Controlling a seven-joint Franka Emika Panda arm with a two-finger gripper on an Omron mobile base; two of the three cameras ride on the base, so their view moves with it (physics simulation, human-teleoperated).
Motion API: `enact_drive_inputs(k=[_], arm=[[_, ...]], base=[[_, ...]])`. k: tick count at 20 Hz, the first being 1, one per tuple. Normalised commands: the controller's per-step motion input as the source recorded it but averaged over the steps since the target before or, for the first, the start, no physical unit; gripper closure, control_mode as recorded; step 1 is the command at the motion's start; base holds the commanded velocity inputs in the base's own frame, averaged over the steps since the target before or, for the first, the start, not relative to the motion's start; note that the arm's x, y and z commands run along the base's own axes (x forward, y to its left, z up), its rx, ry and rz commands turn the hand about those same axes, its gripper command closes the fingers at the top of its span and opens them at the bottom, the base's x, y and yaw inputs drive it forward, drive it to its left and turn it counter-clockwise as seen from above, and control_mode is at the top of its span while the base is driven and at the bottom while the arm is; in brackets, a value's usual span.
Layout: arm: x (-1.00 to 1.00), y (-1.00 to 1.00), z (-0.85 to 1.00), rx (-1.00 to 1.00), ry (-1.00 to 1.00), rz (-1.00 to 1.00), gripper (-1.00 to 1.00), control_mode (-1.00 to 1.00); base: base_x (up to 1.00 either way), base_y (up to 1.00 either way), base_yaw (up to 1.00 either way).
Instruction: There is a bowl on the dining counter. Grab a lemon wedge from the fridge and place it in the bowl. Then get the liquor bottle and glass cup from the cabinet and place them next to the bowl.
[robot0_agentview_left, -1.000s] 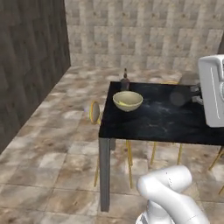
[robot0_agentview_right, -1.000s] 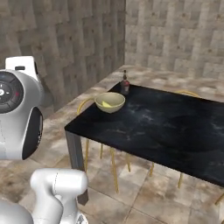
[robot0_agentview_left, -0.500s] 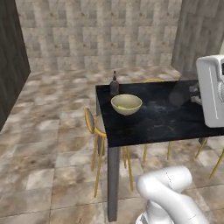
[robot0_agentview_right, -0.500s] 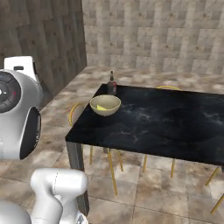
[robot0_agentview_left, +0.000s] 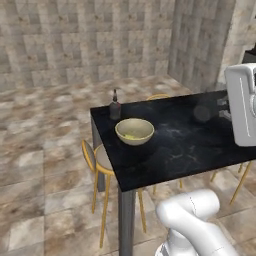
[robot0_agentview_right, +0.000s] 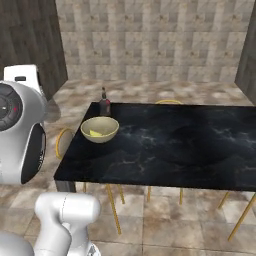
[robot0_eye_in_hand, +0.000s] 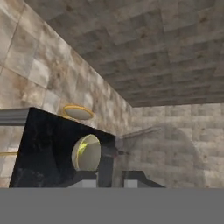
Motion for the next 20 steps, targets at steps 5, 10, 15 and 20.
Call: enact_drive_inputs(k=[5,10,15,20], arm=[[0.00,0.00,0.00,0.00,0.00,0.00,1.00,1.00],[0.00,0.00,0.00,0.00,0.00,0.00,1.00,1.00],[0.06,0.17,-0.64,0.00,0.18,0.01,1.00,-1.00],[0.02,0.05,-0.92,-0.03,0.28,0.16,1.00,-1.00]], base=[[0.58,0.09,-0.08],[0.17,0.29,0.00],[0.02,0.06,0.00],[0.00,0.00,0.00]])
